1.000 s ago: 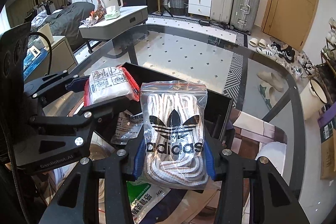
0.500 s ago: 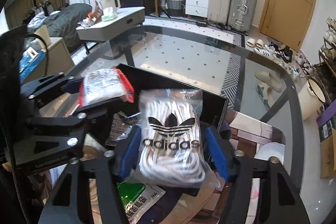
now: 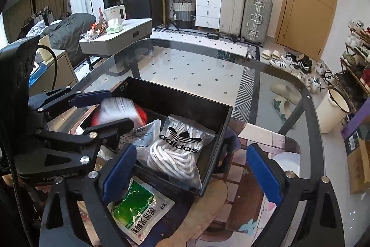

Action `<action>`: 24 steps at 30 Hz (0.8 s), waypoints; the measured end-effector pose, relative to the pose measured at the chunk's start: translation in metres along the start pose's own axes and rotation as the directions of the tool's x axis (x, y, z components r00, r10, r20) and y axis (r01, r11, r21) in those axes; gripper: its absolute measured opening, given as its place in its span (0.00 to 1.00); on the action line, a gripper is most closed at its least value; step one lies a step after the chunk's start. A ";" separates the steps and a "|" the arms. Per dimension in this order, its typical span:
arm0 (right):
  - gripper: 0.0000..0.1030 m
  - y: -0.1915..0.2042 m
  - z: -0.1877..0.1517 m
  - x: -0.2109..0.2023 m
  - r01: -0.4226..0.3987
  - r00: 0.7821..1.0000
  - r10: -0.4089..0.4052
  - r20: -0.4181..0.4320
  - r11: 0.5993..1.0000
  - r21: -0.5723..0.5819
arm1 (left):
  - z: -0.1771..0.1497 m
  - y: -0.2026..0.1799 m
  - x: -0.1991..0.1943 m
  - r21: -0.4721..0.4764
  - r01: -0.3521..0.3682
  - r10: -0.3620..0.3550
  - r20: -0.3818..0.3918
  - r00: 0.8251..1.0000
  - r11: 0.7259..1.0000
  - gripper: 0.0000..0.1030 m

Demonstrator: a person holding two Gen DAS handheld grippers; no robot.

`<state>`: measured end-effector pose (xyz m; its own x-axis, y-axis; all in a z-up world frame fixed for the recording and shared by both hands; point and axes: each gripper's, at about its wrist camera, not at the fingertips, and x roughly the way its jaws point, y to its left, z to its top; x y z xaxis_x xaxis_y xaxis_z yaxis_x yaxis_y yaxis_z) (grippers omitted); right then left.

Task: Organize soft objects
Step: 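Open the right gripper to drop the adidas bag while the left releases the packet into the box, then pull both grippers back from the box toward the green sachet and white cable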

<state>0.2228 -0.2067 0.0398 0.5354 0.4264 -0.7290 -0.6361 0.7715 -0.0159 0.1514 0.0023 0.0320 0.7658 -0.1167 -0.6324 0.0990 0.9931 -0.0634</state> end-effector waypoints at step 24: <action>0.99 0.005 -0.061 -0.038 -0.041 0.999 0.036 0.034 0.991 0.130 | -0.041 0.023 -0.068 -0.117 -0.026 0.033 0.055 0.998 0.993 1.00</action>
<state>0.1654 -0.2477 0.0255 0.5306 0.4702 -0.7052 -0.5796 0.8084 0.1028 0.0754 0.0334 0.0414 0.8025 -0.0844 -0.5907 0.0037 0.9906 -0.1365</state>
